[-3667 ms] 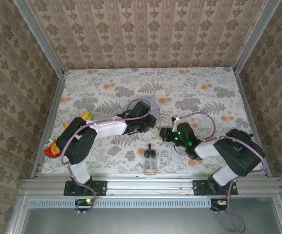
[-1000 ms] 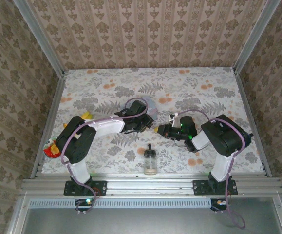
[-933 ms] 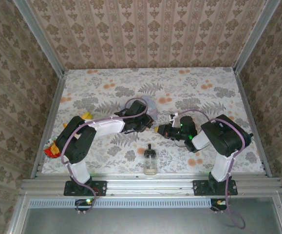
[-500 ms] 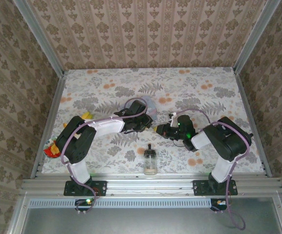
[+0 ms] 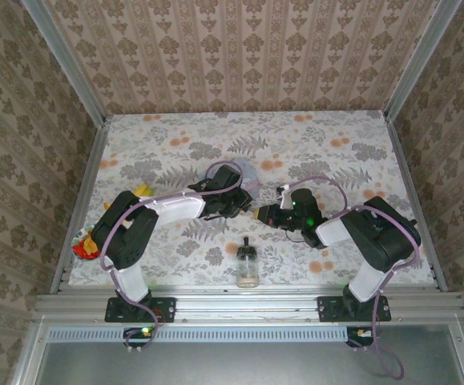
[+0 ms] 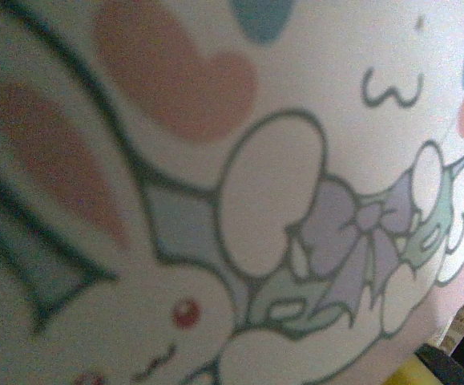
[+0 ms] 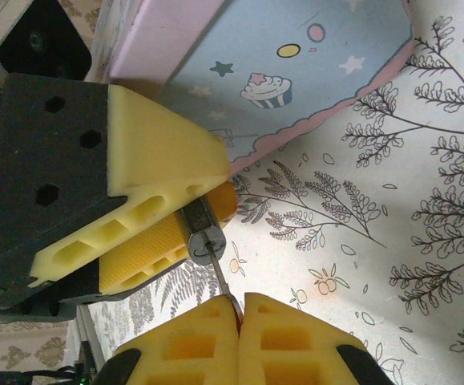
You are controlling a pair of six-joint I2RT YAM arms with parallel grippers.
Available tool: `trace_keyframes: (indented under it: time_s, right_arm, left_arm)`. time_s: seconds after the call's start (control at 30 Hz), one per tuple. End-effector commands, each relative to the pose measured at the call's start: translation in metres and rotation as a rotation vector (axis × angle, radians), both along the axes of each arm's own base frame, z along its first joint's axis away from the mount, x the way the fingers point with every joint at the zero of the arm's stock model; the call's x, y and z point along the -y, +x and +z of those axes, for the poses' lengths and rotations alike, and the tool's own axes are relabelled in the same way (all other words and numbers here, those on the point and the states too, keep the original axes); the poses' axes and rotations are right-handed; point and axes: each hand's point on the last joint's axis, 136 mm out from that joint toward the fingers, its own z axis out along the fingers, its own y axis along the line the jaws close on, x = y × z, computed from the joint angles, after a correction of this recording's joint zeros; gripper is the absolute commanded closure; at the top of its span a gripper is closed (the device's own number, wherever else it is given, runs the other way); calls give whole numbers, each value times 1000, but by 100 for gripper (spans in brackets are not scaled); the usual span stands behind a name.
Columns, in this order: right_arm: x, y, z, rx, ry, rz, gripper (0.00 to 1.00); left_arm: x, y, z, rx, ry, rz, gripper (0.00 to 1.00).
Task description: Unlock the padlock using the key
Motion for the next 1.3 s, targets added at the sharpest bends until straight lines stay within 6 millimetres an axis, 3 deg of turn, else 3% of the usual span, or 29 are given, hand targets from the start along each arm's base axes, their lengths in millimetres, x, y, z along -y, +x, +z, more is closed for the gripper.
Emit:
trace_keyframes:
  time_s: [0.0, 0.5, 1.27]
  right_arm:
    - [-4, 17, 13, 83, -8, -13, 100]
    - [9, 14, 9, 104, -21, -76, 100]
    - [8, 19, 29, 191, 51, -114, 100]
  left_arm:
    - [40, -33, 45, -14, -175, -154, 84]
    - [31, -27, 44, -21, -183, -108, 84]
    - [33, -29, 42, -38, -198, -101, 84]
